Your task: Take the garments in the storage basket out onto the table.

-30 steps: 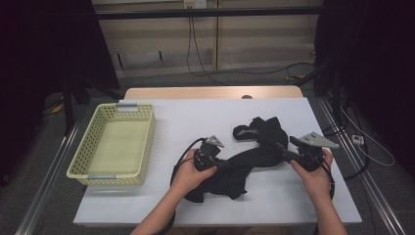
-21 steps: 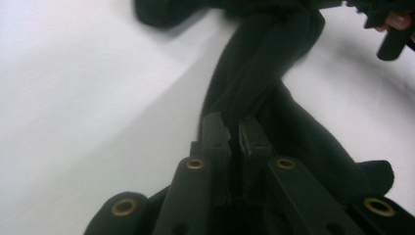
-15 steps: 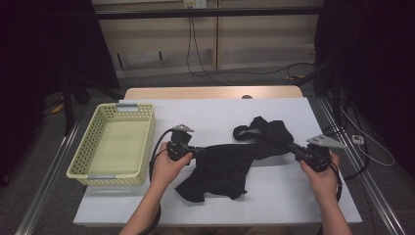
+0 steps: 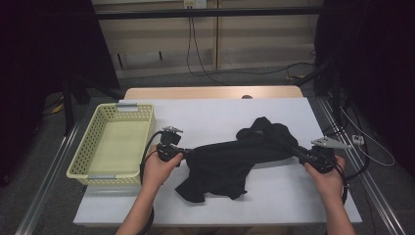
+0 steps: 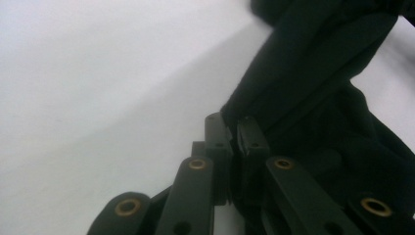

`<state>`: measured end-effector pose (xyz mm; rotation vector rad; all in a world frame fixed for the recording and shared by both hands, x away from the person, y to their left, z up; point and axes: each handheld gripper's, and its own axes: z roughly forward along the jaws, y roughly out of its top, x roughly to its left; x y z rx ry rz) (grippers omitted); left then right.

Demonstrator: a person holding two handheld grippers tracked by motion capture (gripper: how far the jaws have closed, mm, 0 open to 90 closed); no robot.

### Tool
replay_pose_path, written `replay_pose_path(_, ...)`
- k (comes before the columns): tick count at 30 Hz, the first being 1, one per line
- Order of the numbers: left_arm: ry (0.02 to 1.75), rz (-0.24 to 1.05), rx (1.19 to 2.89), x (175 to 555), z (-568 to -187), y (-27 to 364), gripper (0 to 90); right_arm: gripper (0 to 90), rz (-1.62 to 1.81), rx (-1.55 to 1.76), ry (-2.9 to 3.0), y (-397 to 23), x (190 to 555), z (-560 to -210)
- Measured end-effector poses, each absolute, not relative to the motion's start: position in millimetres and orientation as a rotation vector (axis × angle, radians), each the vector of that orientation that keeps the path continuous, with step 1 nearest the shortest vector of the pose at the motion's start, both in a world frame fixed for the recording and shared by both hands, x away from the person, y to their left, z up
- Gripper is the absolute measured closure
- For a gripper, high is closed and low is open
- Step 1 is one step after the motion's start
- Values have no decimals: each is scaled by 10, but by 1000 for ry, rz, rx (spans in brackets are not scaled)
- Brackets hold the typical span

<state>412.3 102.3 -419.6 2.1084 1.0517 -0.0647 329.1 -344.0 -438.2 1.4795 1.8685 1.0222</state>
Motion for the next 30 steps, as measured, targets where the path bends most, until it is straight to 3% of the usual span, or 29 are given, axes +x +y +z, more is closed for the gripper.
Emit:
replay_pose_path(2,1043,-71,2125,4120,-4222,990,861,631,1023,1412,1885,-3371,3296,-4303)
replay_pose_path(5,1040,-81,2138,4115,-4240,963,861,478,1044,1316,1904,-3223,3345,-4199)
replay_pose_path(11,1044,-76,2145,4106,-4226,986,861,405,957,1278,1994,-2962,3727,-4266)
replay_pose_path(13,1048,-65,2148,4103,-4206,1011,862,490,883,1268,2027,-2916,3872,-4332)
replay_pose_path(15,1064,-49,2153,4102,-4186,1044,863,751,853,1288,2021,-2938,3963,-4377)
replay_pose_path(16,1076,-44,2151,4100,-4175,1062,863,833,855,1310,2017,-2976,3991,-4389)
replay_pose_path(17,1088,-40,2140,4099,-4165,1079,863,858,849,1332,2009,-3027,4008,-4392)
replay_pose_path(23,1085,-59,2125,4085,-4128,1095,864,857,895,1463,1827,-3367,3924,-4259)
replay_pose_path(25,1076,-64,2148,4074,-4136,1060,864,801,851,1495,1858,-3354,3891,-4264)
replay_pose_path(30,1071,-87,2177,4059,-4193,1020,863,816,773,1446,1952,-3252,3807,-4316)
